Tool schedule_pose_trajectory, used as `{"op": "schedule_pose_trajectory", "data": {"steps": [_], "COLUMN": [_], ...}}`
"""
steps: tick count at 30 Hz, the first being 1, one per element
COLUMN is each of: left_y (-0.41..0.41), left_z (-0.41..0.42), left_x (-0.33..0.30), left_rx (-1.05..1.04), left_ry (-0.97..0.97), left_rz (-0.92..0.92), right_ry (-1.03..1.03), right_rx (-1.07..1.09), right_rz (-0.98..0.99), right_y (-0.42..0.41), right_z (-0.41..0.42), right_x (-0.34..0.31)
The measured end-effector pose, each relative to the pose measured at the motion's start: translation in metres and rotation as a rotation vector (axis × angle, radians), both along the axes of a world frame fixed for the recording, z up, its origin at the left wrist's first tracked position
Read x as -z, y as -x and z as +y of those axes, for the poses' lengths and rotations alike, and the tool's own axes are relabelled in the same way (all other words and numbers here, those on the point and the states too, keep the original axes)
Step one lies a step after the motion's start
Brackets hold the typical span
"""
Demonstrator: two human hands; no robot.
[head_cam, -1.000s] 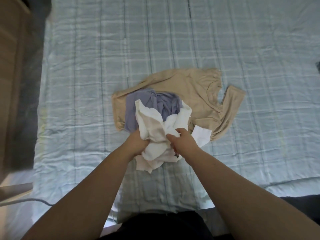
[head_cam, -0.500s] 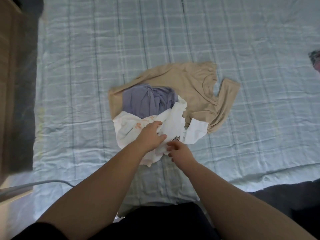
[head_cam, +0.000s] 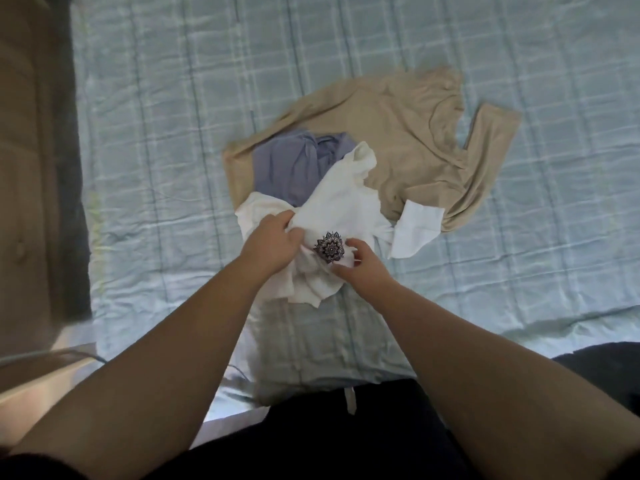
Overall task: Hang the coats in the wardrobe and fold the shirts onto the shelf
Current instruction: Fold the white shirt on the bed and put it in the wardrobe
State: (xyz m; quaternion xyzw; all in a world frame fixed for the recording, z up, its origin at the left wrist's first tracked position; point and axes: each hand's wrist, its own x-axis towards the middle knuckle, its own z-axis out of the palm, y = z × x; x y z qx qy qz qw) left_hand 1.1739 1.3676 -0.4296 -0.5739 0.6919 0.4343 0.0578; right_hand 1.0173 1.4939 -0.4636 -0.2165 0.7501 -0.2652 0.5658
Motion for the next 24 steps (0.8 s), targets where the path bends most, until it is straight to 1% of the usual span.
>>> {"op": "schedule_pose_trajectory", "data": {"steps": [1,3,4,6,7,8,10,11,12,14,16,18,21,23,24], "left_y": [-0.006,-0.021,-0.03,-0.051,-0.061,-0.068,-0.076,-0.077,-0.077,-0.077,-0.073,-0.068,-0.058,-0.052,-0.048], "left_z": [-0.003,-0.007,-0.01,-0.012,-0.012,-0.01,0.0,0.007,0.013,0.023,0.028,0.033,0.043,0.048,0.049], "left_x": [-0.007,-0.018,-0.023,-0.026,-0.026,-0.026,-0.022,-0.02,-0.018,-0.015,-0.013,-0.013,-0.014,-0.014,-0.016], "left_rx": [-0.036,-0.087,-0.099,-0.106,-0.116,-0.137,-0.2,-0.23,-0.266,-0.345,-0.397,-0.411,-0.376,-0.313,-0.285], "left_ry": [0.0,0.033,0.069,0.155,0.176,0.156,0.045,-0.001,-0.036,-0.071,-0.032,0.078,0.272,0.353,0.357], "left_rz": [0.047,0.06,0.016,-0.152,-0.231,-0.285,-0.354,-0.39,-0.419,-0.404,-0.294,-0.172,-0.028,0.039,0.066], "right_ry": [0.038,0.111,0.157,0.247,0.28,0.285,0.21,0.171,0.141,0.069,-0.017,-0.055,0.001,0.055,0.08], "right_rx": [-0.031,-0.15,-0.197,-0.238,-0.284,-0.376,-0.57,-0.621,-0.619,-0.456,-0.22,-0.086,0.03,0.012,-0.018], "right_rz": [0.034,0.183,0.246,0.3,0.281,0.238,0.084,0.032,0.018,0.076,0.166,0.199,0.133,0.17,0.192], "right_y": [-0.01,-0.023,-0.027,-0.032,-0.033,-0.035,-0.036,-0.035,-0.034,-0.028,-0.016,-0.006,0.003,0.002,0.001], "right_z": [-0.005,-0.012,-0.014,-0.013,-0.013,-0.011,-0.007,-0.004,-0.001,0.004,0.008,0.012,0.011,0.005,-0.001], "right_x": [-0.003,-0.014,-0.021,-0.036,-0.045,-0.054,-0.064,-0.064,-0.062,-0.051,-0.035,-0.02,-0.005,-0.001,0.001]}}
